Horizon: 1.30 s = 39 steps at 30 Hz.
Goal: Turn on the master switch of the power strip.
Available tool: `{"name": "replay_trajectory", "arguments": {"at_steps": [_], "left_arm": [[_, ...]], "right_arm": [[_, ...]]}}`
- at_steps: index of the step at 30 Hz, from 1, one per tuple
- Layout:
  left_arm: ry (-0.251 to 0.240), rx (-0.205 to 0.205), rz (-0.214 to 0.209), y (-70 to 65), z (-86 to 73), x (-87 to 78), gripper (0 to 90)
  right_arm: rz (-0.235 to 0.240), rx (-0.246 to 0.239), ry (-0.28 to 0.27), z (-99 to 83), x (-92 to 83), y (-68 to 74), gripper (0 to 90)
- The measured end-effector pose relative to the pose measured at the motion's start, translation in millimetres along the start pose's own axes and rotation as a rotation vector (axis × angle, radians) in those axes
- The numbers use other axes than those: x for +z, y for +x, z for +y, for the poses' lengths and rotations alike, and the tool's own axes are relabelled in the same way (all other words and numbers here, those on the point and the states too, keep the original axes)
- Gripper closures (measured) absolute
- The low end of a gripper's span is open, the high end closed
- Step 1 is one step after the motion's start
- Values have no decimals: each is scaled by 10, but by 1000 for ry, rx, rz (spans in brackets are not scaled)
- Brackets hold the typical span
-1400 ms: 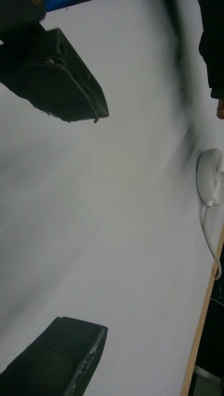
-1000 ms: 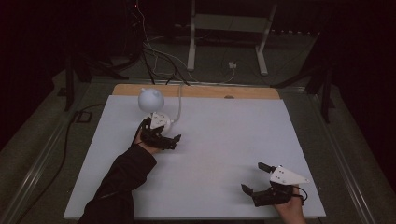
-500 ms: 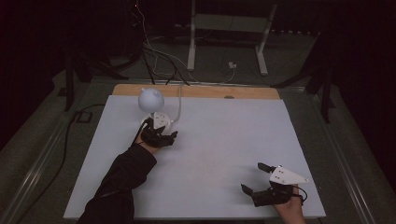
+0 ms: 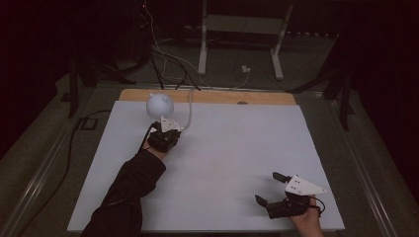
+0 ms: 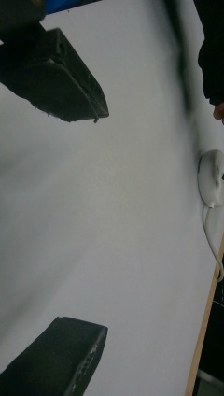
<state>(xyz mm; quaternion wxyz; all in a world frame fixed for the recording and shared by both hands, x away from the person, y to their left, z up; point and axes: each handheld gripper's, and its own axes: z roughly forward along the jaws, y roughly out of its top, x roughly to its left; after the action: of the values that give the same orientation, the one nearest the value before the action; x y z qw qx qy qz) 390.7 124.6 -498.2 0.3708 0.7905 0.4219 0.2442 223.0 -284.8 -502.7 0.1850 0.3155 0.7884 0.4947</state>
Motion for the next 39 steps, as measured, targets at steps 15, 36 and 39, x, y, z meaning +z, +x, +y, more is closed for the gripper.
{"name": "replay_trajectory", "arguments": {"at_steps": [15, 36, 39], "left_arm": [[-17, 34, 97, 17, -42, 117, 900], [12, 196, 226, -40, -74, 243, 900], [4, 188, 205, -26, -77, 238, 900]], "right_arm": [[1, 0, 4, -3, -2, 0, 0], [0, -3, 7, -5, -2, 3, 0], [0, -3, 8, -6, -2, 2, 0]]}}
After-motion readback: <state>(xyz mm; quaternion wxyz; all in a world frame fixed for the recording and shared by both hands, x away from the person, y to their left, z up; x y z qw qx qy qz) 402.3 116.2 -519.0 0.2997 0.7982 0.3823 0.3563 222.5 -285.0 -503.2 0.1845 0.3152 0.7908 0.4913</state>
